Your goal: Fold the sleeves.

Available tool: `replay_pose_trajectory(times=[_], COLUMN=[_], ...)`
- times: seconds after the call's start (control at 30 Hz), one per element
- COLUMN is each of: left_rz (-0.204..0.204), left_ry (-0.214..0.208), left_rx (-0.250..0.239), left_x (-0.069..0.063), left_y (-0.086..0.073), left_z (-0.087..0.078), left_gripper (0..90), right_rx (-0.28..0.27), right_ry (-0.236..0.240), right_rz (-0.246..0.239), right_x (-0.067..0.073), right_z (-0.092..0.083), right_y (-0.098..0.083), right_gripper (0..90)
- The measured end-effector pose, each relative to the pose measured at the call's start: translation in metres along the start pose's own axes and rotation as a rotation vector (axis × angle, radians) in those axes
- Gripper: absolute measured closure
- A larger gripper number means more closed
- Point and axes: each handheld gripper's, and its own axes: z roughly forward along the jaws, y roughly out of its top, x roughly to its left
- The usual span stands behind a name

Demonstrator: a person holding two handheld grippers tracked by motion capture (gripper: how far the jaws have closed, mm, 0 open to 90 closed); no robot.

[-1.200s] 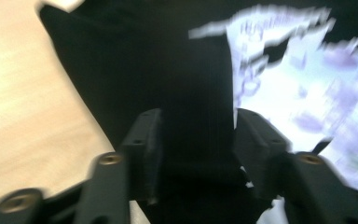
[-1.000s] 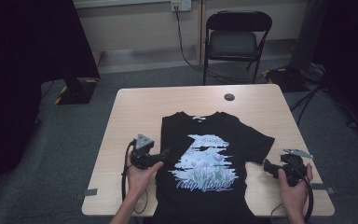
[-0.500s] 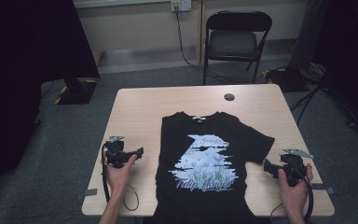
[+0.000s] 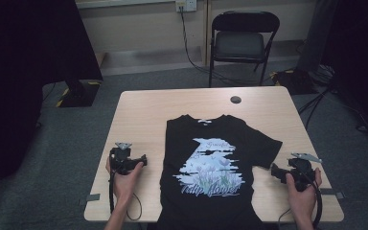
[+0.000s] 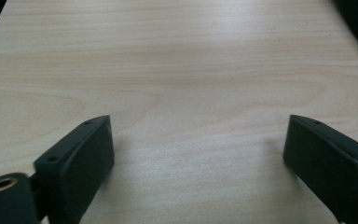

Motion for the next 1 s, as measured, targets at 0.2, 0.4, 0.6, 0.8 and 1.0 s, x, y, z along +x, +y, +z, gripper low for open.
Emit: replay_pose_trajectory(times=[0.2, 0.4, 0.6, 0.8, 1.0], left_rz=[-0.019, -0.026, -0.030, -0.031, -0.031], left_ry=[0.022, 0.032, 0.033, 0.033, 0.035], left_rx=[-0.005, 0.000, -0.001, -0.001, 0.000], left_x=[-0.003, -0.003, -0.004, -0.004, -0.004], left_y=[-0.001, 0.000, 0.001, 0.001, 0.004], left_z=[0.003, 0.004, 0.005, 0.005, 0.008], left_gripper=[1.0, 0.0, 0.0, 0.1, 0.1], right_rx=[0.001, 0.000, 0.039, -0.017, -0.049], right_ry=[0.012, 0.015, 0.108, 0.199, 0.261], right_rz=[-0.012, -0.016, 0.014, 0.002, -0.030], right_x=[-0.001, -0.002, -0.003, -0.006, -0.004], right_z=[0.001, 0.002, 0.003, 0.004, 0.001], right_y=[0.001, 0.002, 0.019, 0.035, 0.053], right_gripper=[0.0, 0.0, 6.3, 6.1, 7.3])
